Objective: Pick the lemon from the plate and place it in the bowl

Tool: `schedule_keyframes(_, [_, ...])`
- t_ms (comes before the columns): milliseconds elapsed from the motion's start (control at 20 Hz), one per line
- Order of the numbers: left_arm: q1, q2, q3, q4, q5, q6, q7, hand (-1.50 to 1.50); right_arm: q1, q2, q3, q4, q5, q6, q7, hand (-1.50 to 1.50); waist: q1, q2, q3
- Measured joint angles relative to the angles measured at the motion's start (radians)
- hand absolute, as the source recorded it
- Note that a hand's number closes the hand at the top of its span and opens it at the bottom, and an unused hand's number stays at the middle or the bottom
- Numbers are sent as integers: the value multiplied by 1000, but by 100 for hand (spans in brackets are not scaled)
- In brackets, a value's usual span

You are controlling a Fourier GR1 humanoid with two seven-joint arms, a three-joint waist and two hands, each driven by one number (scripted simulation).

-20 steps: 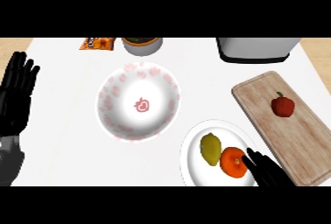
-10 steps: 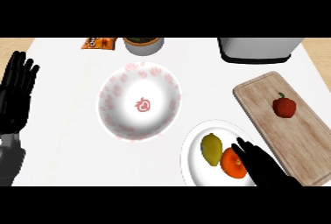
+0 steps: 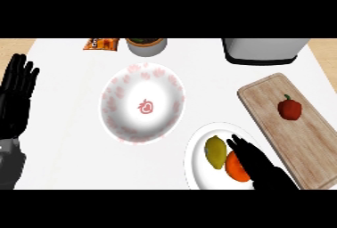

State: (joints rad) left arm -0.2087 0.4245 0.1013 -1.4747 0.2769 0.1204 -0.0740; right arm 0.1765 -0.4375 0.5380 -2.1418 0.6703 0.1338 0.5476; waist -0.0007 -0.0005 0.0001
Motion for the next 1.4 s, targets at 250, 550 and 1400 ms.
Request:
schedule_keyframes(250, [9, -12, 20, -27, -19, -9, 21, 0, -6, 40, -35, 139, 20, -41, -105, -150, 0, 0, 0])
schedule_keyframes(550, [-17, -38, 36, -12, -44, -26, 33, 0, -27, 72, -80, 219, 21, -47, -216, -150, -1, 0, 0])
schedule_keyframes(1400, [-16, -86, 84, -56, -102, -59, 68, 0, -100, 223, -92, 435, 138, -41, -296, -150, 0, 0, 0])
